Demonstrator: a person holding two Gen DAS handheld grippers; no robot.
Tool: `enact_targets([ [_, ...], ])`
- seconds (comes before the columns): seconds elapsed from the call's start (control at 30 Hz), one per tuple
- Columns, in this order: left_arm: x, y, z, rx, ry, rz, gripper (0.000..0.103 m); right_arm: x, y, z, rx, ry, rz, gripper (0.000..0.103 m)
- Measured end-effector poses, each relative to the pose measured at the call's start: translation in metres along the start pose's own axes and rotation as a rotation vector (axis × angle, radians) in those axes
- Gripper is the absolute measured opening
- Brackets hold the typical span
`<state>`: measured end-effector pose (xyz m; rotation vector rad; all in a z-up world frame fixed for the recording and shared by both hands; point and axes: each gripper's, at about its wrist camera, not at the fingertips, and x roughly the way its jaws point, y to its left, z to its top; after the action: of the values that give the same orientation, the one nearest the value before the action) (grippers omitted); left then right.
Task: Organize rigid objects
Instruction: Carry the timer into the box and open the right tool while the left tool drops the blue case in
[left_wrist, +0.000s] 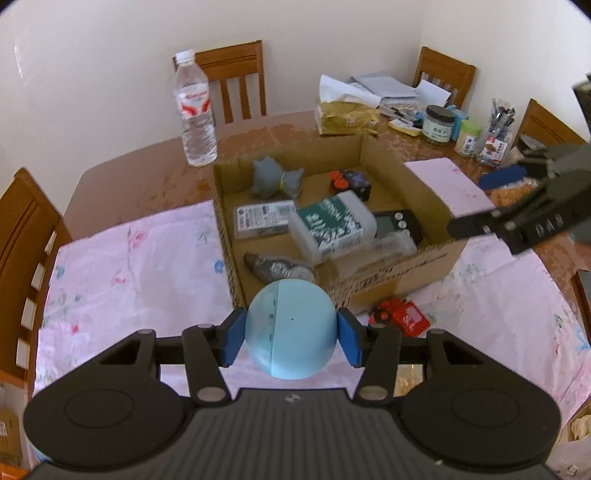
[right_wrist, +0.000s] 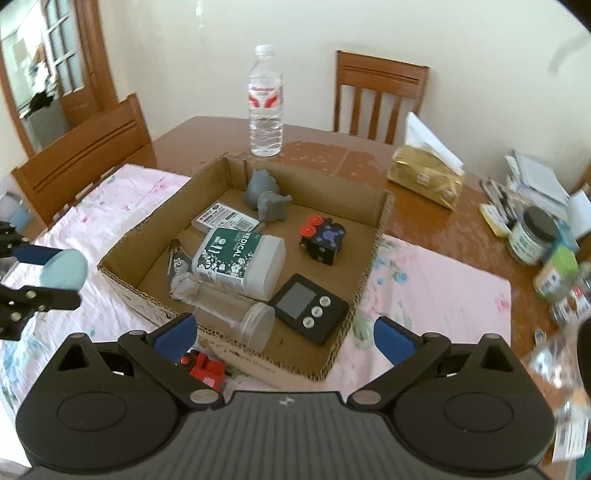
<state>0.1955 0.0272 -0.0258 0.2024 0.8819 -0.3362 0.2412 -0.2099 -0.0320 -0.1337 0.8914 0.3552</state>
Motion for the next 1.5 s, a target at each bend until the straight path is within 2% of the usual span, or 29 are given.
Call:
enact_targets([
  [0.3, 0.033, 0.001, 0.031, 0.044, -0.009, -0.011, 0.052, -0.023, 0.009, -0.023, 0.127, -0.026, -0.054, 0.103],
  [0.53, 0.074, 0.007, 0.052, 0.061, 0.002, -0.001, 0.052, -0.031, 0.021, -0.035, 0.136, -0.012, -0.094, 0.103],
  [0.67, 0.093, 0.013, 0.059, 0.072, 0.005, 0.029, 0.052, -0.030, 0.026, -0.042, 0.138, 0.016, -0.120, 0.103],
  [1.13, 0.121, 0.023, 0.068, 0.065, 0.006, 0.067, 0.052, -0.031, 0.034, -0.051, 0.150, 0.045, -0.143, 0.103],
  [1.2, 0.120, 0.022, 0.069, 0.067, -0.007, 0.084, 0.058, -0.032, 0.034, -0.051, 0.151, 0.043, -0.145, 0.103],
  [1.27, 0.117, 0.023, 0.071, 0.059, -0.013, 0.102, 0.090, -0.033, 0.034, -0.051, 0.150, 0.043, -0.146, 0.103],
  [1.3, 0.114, 0.023, 0.072, 0.051, -0.028, 0.117, 0.095, -0.033, 0.033, -0.051, 0.150, 0.043, -0.146, 0.103],
  [1.37, 0.105, 0.025, 0.073, 0.047, -0.066, 0.125, 0.096, -0.034, 0.033, -0.051, 0.150, 0.043, -0.149, 0.103],
  [1.5, 0.091, 0.026, 0.074, 0.029, -0.080, 0.113, 0.096, -0.034, 0.030, -0.051, 0.154, 0.043, -0.154, 0.103],
])
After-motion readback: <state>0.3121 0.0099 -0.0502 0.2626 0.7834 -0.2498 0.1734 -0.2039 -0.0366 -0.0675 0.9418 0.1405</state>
